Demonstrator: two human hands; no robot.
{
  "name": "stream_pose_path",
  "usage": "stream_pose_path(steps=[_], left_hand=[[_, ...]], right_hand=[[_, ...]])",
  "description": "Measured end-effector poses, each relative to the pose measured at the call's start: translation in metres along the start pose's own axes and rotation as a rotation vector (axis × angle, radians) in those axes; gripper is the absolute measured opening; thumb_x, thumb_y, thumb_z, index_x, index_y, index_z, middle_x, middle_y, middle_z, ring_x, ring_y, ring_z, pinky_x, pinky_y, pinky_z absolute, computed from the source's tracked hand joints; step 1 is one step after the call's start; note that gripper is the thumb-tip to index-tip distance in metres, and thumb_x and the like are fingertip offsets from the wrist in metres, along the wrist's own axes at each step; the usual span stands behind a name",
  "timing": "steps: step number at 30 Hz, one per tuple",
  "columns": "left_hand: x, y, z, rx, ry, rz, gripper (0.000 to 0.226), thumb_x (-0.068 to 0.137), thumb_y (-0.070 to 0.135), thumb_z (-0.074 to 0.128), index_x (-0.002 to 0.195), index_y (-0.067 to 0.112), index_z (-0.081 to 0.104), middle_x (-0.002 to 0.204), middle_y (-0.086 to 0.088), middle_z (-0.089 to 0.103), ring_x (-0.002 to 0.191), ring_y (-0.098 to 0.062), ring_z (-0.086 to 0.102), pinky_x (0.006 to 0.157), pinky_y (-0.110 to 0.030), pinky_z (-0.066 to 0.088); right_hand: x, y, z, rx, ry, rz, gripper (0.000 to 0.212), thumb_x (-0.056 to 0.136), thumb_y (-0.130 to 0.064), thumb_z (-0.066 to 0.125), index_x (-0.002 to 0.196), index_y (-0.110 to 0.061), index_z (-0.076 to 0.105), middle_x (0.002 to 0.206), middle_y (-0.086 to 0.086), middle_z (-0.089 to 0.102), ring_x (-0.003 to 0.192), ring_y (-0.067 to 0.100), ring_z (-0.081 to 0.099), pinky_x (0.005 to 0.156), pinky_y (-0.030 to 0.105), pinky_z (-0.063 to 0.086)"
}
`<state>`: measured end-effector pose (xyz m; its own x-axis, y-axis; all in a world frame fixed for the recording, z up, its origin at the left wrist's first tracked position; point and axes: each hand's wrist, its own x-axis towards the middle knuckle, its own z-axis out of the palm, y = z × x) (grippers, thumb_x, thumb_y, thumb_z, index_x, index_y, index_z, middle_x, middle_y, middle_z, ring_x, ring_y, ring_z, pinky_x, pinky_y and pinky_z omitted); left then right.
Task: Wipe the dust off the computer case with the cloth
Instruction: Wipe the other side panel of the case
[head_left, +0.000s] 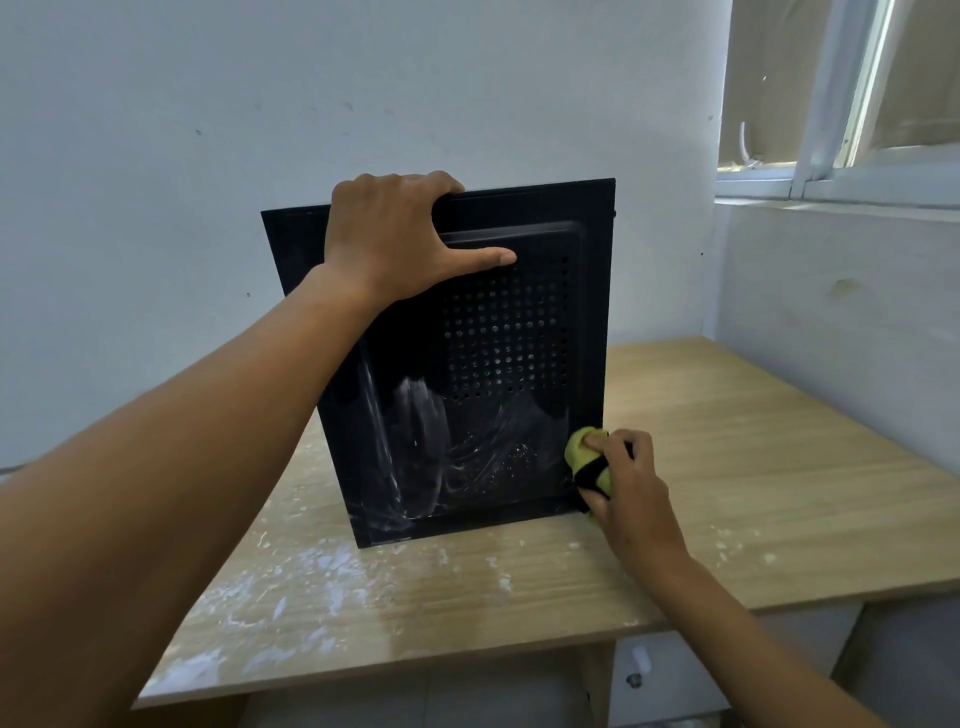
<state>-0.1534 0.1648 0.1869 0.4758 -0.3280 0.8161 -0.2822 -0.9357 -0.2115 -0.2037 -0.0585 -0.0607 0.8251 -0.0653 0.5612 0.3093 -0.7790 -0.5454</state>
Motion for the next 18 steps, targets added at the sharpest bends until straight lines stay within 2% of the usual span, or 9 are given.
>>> stream_pose_path(steps=[4, 8, 11, 14, 16, 18], left_hand=[[0.0004, 0.0002, 0.0006, -0.003, -0.011, -0.002, 0.099, 0.059, 0.099, 0.032, 0.12, 0.028, 0.065, 0.101, 0.005, 0.073, 0.092, -0.023, 0.068, 0.079, -0.034, 0.043], [0.0009, -0.0004, 0.0004, -0.009, -0.016, -0.003, 0.097, 0.059, 0.098, 0.033, 0.119, 0.028, 0.066, 0.101, 0.006, 0.073, 0.091, -0.023, 0.068, 0.079, -0.035, 0.044], [0.0013, -0.001, 0.0011, -0.005, -0.012, -0.003, 0.096, 0.06, 0.098, 0.034, 0.118, 0.029, 0.066, 0.1, 0.007, 0.073, 0.091, -0.022, 0.068, 0.079, -0.034, 0.044], [0.001, -0.0011, 0.0017, -0.005, -0.013, -0.002, 0.097, 0.06, 0.098, 0.033, 0.119, 0.029, 0.066, 0.1, 0.008, 0.073, 0.09, -0.021, 0.068, 0.078, -0.034, 0.045], [0.0006, -0.0009, 0.0022, -0.004, -0.005, -0.005, 0.097, 0.06, 0.098, 0.033, 0.119, 0.029, 0.066, 0.099, 0.007, 0.073, 0.09, -0.022, 0.068, 0.077, -0.032, 0.044], [0.0003, -0.0008, 0.0023, 0.005, 0.0, -0.004, 0.097, 0.06, 0.098, 0.033, 0.119, 0.029, 0.066, 0.098, 0.007, 0.073, 0.09, -0.022, 0.068, 0.075, -0.031, 0.042]], right_hand=[[-0.0121, 0.007, 0.0075, -0.145, -0.193, 0.073, 0.048, 0.081, -0.01, 0.071, 0.123, -0.016, 0.05, 0.127, 0.005, 0.034, 0.086, 0.026, 0.058, 0.072, 0.031, 0.052], [-0.0111, 0.0035, 0.0094, -0.198, -0.26, 0.108, 0.046, 0.086, -0.014, 0.067, 0.125, -0.018, 0.044, 0.12, 0.002, 0.034, 0.079, 0.02, 0.051, 0.067, 0.029, 0.049], [-0.0105, 0.0061, 0.0089, -0.19, -0.281, 0.114, 0.044, 0.087, -0.017, 0.066, 0.125, -0.02, 0.044, 0.118, 0.002, 0.036, 0.081, 0.019, 0.05, 0.069, 0.028, 0.046], [-0.0127, 0.0102, 0.0098, -0.072, -0.234, 0.121, 0.045, 0.084, -0.015, 0.07, 0.123, -0.022, 0.05, 0.116, -0.002, 0.037, 0.087, 0.021, 0.053, 0.072, 0.026, 0.047], [-0.0133, 0.0097, 0.0098, 0.024, -0.15, 0.127, 0.045, 0.081, -0.01, 0.073, 0.12, -0.023, 0.053, 0.118, -0.005, 0.038, 0.094, 0.023, 0.057, 0.078, 0.028, 0.051], [-0.0089, 0.0046, 0.0081, 0.105, -0.045, 0.114, 0.046, 0.078, -0.008, 0.076, 0.117, -0.02, 0.055, 0.116, -0.006, 0.039, 0.093, 0.019, 0.055, 0.078, 0.024, 0.047]])
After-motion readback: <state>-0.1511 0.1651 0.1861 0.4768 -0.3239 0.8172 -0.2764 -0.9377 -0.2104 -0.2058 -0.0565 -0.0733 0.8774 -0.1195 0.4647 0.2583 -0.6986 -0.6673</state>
